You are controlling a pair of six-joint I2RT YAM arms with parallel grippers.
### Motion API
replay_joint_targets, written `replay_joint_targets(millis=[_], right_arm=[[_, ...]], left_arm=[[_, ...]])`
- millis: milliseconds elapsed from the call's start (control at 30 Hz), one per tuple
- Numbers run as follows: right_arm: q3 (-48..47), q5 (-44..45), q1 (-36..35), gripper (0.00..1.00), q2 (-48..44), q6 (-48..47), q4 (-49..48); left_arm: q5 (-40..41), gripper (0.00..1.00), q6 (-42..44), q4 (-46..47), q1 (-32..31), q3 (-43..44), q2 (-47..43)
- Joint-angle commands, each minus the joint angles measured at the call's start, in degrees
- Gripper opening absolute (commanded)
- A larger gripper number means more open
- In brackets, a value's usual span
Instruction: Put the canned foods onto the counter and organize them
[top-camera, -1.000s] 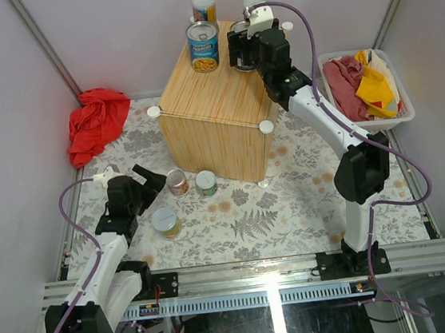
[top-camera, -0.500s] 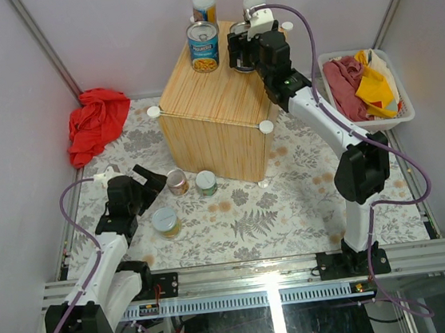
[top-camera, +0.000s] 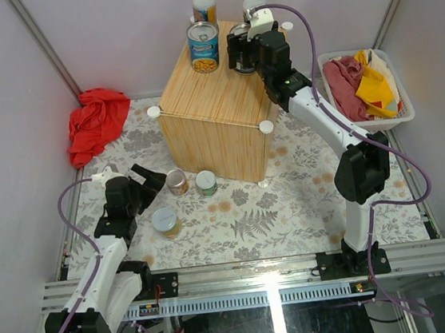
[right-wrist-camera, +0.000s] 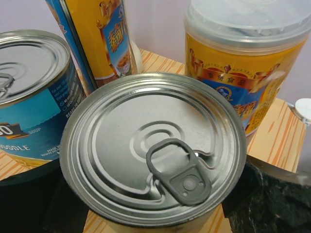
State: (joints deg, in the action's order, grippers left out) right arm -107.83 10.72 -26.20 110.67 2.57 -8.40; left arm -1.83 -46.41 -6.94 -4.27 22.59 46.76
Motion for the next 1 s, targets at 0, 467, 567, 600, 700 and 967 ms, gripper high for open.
replay_joint_targets(millis=[0,467,567,600,700,967], right_arm=[[-3.75,-1.0,0.56,0.97,-2.17,1.75,-4.43],[-6.02,-0.84,0.56,1.0,-5.11,1.56,-1.04],[-4.56,-0.79,0.47,1.0,-7.28,1.63,-1.17],[-3.7,-0.72,0.34,1.0,-8.25,1.65,-1.48],[-1.52,-0.32,-0.36,0.99,-11.0,1.13,-1.96],[4.04,3.45,-7.6,0.99,-20.1,-4.1,-1.37]], left_arm=[[-1.06,1.0,-0.63,2.39,0.53,-0.13,-1.63],[-0.91,1.0,-3.22,2.35,0.55,-0.64,-4.42],[-0.92,1.0,-3.41,1.99,0.5,-0.27,-4.91],[-0.88,1.0,-3.42,1.83,0.57,-0.12,-5.01],[-0.84,1.0,-3.51,1.35,0.56,0.0,-5.67],[-1.02,1.0,-3.6,0.4,0.56,0.87,-5.9]])
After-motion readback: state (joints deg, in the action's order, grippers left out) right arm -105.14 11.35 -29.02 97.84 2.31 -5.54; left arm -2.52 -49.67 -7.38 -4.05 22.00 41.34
